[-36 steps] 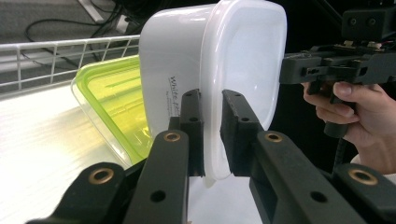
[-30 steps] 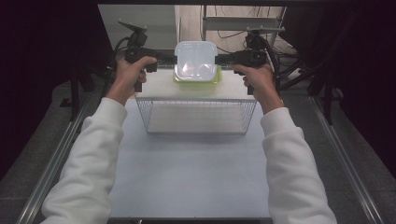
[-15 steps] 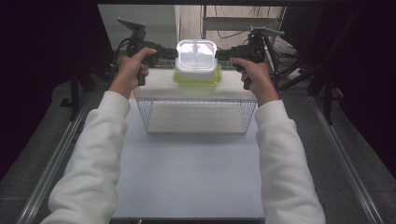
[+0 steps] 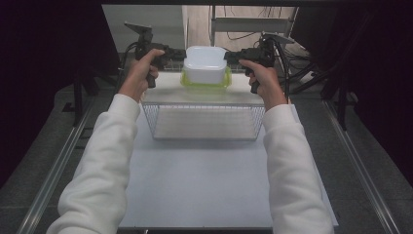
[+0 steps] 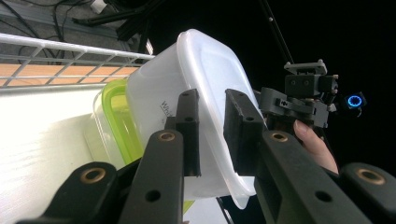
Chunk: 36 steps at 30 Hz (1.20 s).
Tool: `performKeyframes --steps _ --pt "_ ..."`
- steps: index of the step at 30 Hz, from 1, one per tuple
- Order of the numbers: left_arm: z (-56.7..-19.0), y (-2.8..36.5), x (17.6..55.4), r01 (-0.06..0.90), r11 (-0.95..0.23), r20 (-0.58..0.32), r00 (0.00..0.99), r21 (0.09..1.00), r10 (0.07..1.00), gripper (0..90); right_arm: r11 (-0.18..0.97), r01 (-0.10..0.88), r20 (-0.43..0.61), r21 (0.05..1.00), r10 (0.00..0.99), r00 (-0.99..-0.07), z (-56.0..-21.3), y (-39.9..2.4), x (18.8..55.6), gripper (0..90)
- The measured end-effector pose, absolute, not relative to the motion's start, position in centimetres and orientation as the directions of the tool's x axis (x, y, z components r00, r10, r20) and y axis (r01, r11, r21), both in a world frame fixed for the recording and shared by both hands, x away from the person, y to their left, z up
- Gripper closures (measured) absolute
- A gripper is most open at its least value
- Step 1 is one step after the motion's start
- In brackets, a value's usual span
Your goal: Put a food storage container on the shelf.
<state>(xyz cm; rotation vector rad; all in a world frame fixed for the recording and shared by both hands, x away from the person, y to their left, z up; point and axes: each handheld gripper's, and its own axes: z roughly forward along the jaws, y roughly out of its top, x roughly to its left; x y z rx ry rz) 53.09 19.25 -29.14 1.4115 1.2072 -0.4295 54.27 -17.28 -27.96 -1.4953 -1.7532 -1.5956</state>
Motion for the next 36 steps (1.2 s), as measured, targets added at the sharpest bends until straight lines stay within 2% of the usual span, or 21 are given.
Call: performKeyframes --steps 8,10,15,17,21,28,33,36 --pt "-29.1 19.1 52.9 0.831 0.196 -0.81 0.409 0.521 0.42 75.7 -0.188 0.83 0.79 0.525 0.47 -0.393 -28.0 -17.2 54.1 69.0" --pt "-29.0 19.0 52.8 0.828 0.183 -0.799 0.417 0.531 0.433 70.8 -0.199 0.824 0.794 0.53 0.459 -0.4 -28.0 -17.2 54.1 63.7" --pt "-28.3 19.0 51.7 0.771 0.168 -0.73 0.475 0.614 0.492 51.1 -0.197 0.781 0.749 0.592 0.494 -0.442 -27.1 -17.6 53.2 52.7" --pt "-27.9 18.9 51.0 0.745 0.144 -0.686 0.497 0.651 0.531 46.8 -0.188 0.762 0.722 0.62 0.516 -0.46 -26.7 -17.8 52.7 49.4" --pt "-27.1 18.9 49.2 0.702 0.136 -0.642 0.532 0.699 0.552 38.7 -0.157 0.719 0.669 0.677 0.538 -0.513 -26.0 -18.2 51.3 43.8" --pt "-26.2 19.4 44.8 0.586 0.056 -0.492 0.621 0.808 0.61 33.8 -0.092 0.652 0.586 0.753 0.544 -0.6 -25.7 -20.1 48.6 39.2" --pt "-27.4 19.9 42.0 0.542 -0.007 -0.408 0.641 0.84 0.65 31.8 -0.039 0.602 0.518 0.798 0.554 -0.651 -26.5 -21.9 46.0 36.4" --pt "-28.8 20.4 40.3 0.537 -0.041 -0.382 0.65 0.843 0.656 31.1 0.029 0.561 0.438 0.827 0.592 -0.677 -27.4 -22.8 43.9 35.5"
